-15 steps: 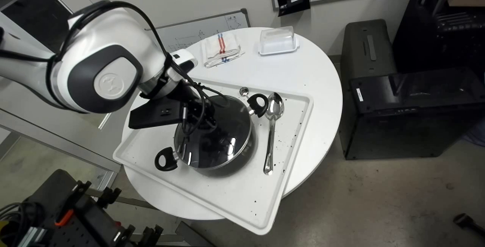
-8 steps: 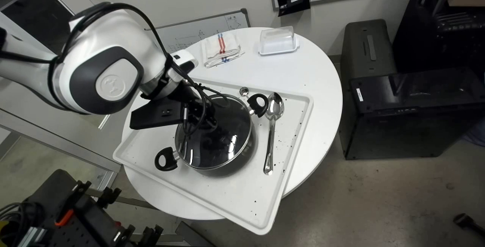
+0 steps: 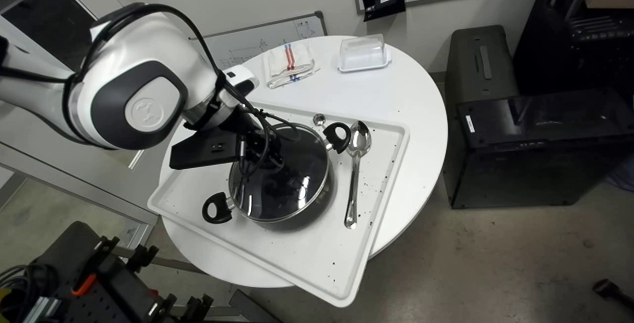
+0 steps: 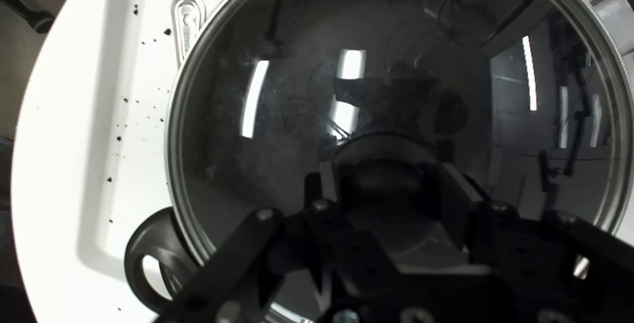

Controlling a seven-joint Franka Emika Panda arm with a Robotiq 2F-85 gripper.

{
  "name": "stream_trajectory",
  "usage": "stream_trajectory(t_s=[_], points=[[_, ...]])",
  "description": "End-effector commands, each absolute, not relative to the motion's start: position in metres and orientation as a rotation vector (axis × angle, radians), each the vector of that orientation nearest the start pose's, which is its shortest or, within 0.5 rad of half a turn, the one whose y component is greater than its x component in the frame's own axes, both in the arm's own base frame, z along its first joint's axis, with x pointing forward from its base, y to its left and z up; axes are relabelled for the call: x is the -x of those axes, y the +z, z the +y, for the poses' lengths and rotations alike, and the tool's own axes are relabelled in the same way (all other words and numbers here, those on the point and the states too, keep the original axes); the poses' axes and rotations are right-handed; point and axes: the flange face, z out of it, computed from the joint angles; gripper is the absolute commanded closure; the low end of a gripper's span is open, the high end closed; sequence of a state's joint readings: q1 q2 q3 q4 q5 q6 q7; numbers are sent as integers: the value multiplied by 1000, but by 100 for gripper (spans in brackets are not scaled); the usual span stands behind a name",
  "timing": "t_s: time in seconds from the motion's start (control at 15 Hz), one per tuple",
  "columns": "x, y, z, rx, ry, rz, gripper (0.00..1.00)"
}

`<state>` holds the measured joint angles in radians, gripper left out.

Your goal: Put the glass lid on the black pot.

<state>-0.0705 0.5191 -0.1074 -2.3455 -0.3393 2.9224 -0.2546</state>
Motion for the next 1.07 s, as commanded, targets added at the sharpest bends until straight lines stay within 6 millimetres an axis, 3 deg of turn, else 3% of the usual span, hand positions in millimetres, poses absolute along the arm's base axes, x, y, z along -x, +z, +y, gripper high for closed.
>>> stream_trajectory(t_s=[0.0,1.0], points=[[-496,127,-71,3214,-37,-677,76],[-493,124,-74,3218,53,-659,76]])
